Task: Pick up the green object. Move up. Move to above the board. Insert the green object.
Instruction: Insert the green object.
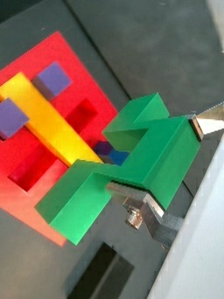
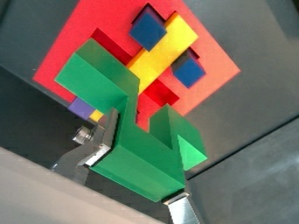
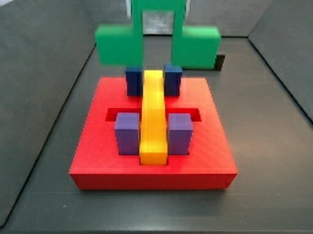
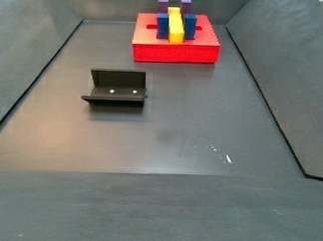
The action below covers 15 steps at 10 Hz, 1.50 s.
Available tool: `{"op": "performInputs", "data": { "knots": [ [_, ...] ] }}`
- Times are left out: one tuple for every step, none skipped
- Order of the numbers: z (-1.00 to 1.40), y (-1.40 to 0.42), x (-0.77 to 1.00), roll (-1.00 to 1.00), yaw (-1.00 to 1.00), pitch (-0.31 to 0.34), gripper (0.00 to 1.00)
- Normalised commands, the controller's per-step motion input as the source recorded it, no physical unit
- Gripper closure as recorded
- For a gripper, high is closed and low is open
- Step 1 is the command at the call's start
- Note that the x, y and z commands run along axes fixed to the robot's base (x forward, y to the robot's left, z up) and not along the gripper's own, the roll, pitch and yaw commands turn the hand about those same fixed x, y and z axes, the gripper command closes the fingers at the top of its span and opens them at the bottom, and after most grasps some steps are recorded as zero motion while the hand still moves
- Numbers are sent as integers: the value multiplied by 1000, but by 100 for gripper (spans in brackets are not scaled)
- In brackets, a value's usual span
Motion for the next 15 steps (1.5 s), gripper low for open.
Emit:
{"op": "performInputs", "data": {
  "knots": [
    [-594,-151,91,194,194,-143,100],
    [-549,-220,240,194,34,-80,100],
    [-480,-183,260,104,-80,-57,100],
    [-383,-149,257,73,-97,-46,100],
    [-257,-34,174,11,-129,-6,100],
    [-163,0,0,0,0,0,100],
    [-120,0,0,-14,0,0,100],
    [-117,0,0,-30,0,-11,100],
    [-120,0,-54,-59,0,-26,100],
    [-100,9,-114,-77,0,-26,100],
    [-71,0,-100,-70,0,-24,100],
    [-11,0,-140,-81,0,-20,100],
    [0,0,-160,-101,0,-44,100],
    [0,0,-206,-114,0,-50,100],
    [0,0,-211,-120,0,-66,100]
  ]
}}
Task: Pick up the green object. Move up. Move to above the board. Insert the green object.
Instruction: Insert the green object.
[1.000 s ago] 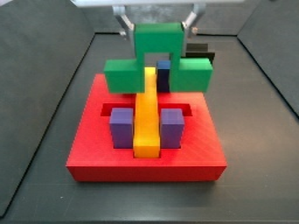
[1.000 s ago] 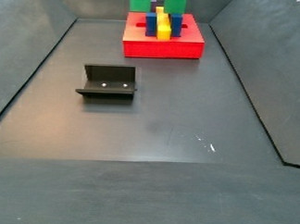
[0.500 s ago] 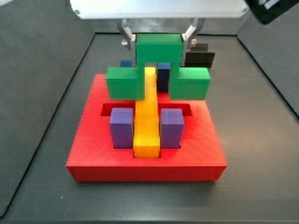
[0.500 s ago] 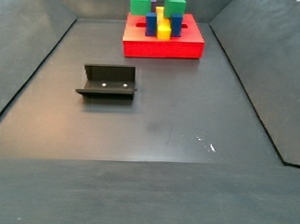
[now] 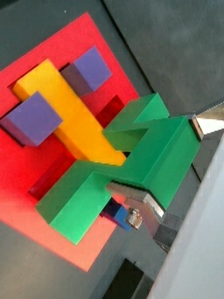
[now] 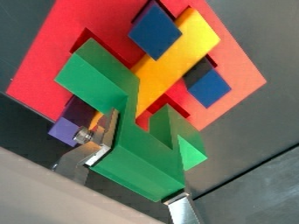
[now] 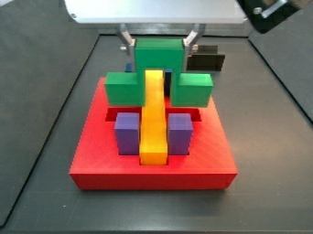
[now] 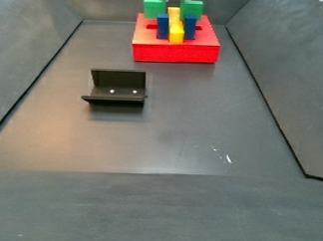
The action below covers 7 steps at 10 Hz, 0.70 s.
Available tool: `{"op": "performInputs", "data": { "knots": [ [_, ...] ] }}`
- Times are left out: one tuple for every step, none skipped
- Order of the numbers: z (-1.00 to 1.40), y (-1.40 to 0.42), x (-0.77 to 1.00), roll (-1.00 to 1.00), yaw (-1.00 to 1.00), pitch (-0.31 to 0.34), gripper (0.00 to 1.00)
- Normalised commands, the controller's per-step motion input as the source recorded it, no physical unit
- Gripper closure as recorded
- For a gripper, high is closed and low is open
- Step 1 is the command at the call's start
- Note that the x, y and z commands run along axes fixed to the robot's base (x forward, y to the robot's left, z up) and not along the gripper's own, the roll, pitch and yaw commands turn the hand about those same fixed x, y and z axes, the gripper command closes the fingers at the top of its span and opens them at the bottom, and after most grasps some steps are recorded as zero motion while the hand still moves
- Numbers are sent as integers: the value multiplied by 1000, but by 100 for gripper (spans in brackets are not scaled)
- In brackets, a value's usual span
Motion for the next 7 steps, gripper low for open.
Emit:
{"op": "performInputs", "data": {
  "knots": [
    [0,0,-154,-121,0,-71,100],
    [0,0,-134,-117,0,-70,100],
    [0,0,0,-70,11,-70,100],
    [-46,0,23,-57,34,-70,100],
    [-71,0,57,-67,31,-76,100],
    [-91,0,106,-86,29,-90,100],
    [-106,0,149,-96,26,-101,100]
  ]
}}
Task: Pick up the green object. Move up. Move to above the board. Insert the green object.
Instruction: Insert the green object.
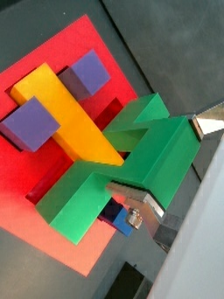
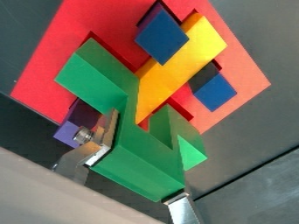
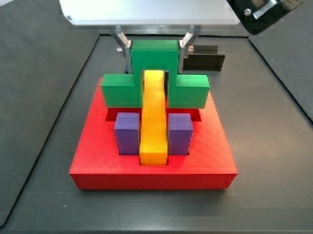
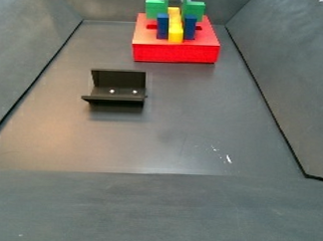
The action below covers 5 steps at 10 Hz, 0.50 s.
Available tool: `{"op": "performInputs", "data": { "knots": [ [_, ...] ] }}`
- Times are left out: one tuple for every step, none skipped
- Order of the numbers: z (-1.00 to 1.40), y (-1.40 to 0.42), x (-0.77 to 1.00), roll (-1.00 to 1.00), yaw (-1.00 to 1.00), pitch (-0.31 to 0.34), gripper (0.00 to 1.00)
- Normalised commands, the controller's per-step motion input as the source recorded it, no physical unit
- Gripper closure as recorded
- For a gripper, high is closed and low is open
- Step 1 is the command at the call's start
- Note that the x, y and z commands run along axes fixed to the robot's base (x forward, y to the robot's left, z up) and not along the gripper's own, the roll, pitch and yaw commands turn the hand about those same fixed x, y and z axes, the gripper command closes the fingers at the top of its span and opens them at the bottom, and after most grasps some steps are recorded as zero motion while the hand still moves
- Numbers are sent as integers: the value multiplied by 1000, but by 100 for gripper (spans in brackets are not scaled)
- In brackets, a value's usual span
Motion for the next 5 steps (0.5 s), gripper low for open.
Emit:
{"op": "performInputs", "data": {
  "knots": [
    [-103,0,146,-97,26,-103,100],
    [-94,0,106,-67,17,-87,100],
    [-69,0,0,0,0,-47,100],
    [-86,0,0,0,0,-33,100],
    [-100,0,0,0,0,-30,100]
  ]
}}
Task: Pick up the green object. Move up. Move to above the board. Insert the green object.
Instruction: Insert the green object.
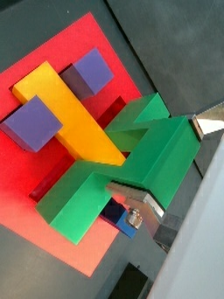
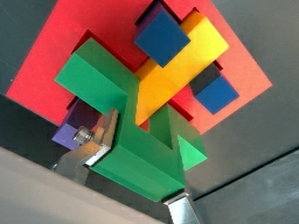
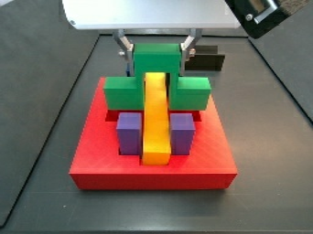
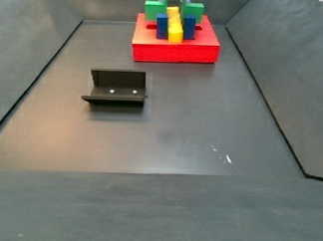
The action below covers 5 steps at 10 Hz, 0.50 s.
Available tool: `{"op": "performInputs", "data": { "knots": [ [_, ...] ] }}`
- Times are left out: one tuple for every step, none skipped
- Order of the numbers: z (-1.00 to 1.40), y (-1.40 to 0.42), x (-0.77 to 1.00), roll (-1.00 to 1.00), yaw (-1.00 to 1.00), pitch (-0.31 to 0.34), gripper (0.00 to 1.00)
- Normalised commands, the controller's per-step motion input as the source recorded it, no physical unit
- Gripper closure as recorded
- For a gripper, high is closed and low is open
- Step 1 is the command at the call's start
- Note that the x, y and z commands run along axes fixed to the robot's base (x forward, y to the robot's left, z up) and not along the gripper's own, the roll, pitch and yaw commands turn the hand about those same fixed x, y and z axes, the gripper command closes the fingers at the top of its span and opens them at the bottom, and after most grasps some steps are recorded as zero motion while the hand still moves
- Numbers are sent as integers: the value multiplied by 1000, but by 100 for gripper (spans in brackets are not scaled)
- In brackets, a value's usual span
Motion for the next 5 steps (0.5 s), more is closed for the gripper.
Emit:
{"op": "performInputs", "data": {
  "knots": [
    [-123,-3,0,0,0,-34,100],
    [-180,-40,0,0,0,-59,100],
    [-163,-31,0,0,0,-64,100],
    [-126,0,0,0,0,-57,100],
    [-117,0,-9,0,0,-44,100]
  ]
}}
